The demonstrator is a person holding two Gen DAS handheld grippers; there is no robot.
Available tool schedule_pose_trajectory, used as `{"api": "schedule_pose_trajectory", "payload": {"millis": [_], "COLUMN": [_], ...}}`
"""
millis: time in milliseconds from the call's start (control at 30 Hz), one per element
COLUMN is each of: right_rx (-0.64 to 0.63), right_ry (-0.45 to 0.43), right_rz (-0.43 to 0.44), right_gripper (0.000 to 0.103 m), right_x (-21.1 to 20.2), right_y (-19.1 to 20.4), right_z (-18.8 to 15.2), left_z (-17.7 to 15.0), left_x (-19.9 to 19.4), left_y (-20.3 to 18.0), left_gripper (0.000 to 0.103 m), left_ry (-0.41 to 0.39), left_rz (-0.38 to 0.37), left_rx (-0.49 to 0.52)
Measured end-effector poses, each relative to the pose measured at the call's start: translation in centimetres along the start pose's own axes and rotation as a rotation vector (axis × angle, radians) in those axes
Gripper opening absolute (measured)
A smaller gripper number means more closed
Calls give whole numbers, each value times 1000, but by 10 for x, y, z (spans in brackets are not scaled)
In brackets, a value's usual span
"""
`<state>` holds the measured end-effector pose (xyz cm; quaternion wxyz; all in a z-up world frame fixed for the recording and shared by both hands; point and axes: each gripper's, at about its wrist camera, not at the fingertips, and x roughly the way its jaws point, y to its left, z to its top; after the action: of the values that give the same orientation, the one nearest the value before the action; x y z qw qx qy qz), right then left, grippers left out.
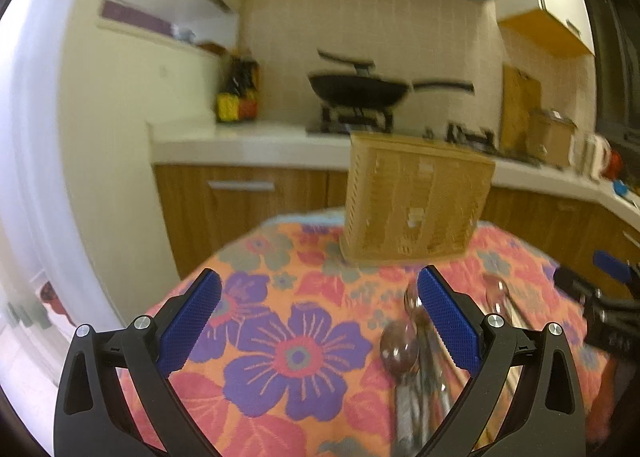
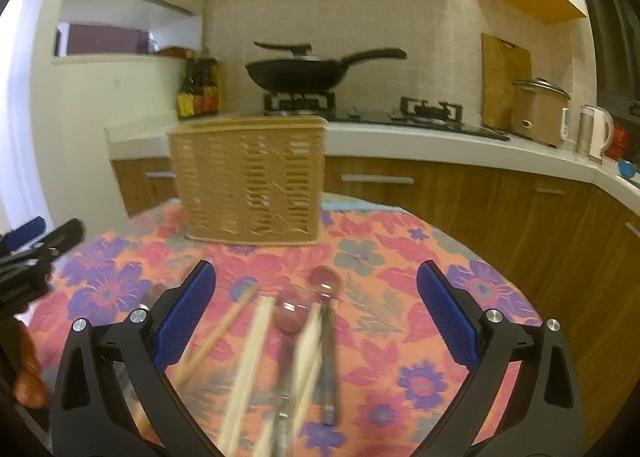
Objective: Organize utensils
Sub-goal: 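Move both grippers down toward the spoons lying on the cloth, then close the left gripper on a clear spoon handle while the right gripper grasps another spoon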
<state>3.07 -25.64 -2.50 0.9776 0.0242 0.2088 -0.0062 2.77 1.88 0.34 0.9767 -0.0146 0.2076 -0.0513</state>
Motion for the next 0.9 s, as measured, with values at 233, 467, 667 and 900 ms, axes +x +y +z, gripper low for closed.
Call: {"api": "schedule_pose_trajectory", "payload": {"millis": [233, 467, 667, 900], "right_rx": [-33, -31, -17, -16], "right_ry": [277, 525, 643, 706], "right_rz": [11, 98, 196, 229], "right_gripper": [80, 39, 32, 25], "right_x": [31, 62, 76, 102], "right_y": [-23, -39, -37, -22], "right_z": [13, 4, -4, -2], "left_z": [2, -22, -35, -31], "left_x": [35, 65, 79, 83], "left_y": [26, -2, -26, -35], "left_gripper": [81, 56, 44, 22], "left_ry": [358, 602, 686, 707], "left_rz": [-256, -380, -332, -342], "left_rx": [-20, 33, 151, 194]}}
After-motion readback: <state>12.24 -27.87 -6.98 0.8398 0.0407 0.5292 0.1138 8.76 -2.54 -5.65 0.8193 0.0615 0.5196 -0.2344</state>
